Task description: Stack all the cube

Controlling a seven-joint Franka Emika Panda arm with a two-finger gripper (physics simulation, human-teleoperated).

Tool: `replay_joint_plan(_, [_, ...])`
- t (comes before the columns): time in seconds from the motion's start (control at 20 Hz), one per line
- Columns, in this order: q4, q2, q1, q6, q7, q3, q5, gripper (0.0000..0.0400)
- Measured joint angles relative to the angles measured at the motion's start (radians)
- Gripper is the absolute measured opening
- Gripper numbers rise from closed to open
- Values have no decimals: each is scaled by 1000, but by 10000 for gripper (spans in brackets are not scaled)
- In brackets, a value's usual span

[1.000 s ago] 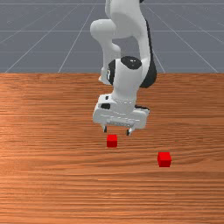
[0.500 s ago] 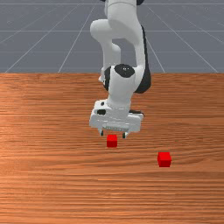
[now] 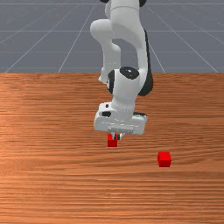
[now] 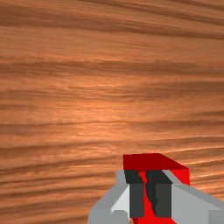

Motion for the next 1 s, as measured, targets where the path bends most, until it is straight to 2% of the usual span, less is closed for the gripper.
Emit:
replay_joint_plan(0.2, [-12,-14,-34,-21,-15,29,42,27])
replay_joint_plan(0.45, [-19,-44,-96,-42,-74,66,92,3])
replay_joint_plan(0.5, [-17,-51,-116,-70,-91,78,112,2])
replay_joint_plan(0.6, [49,-38,-204,-212,-170,133,204,1])
replay_joint_plan(0.7, [97,-6,-269,-290,-239,178,271,0])
replay_joint_plan(0.75, [112,4,-283,-311,-251,189,287,157])
replay_joint_plan(0.8, [121,8,-283,-325,-259,189,279,252])
replay_joint_plan(0.85, [123,10,-279,-325,-255,187,274,310])
replay_joint_plan(0.9, [114,4,-275,-326,-252,186,272,346])
replay_joint_plan(1.0, [107,7,-267,-296,-243,185,270,380])
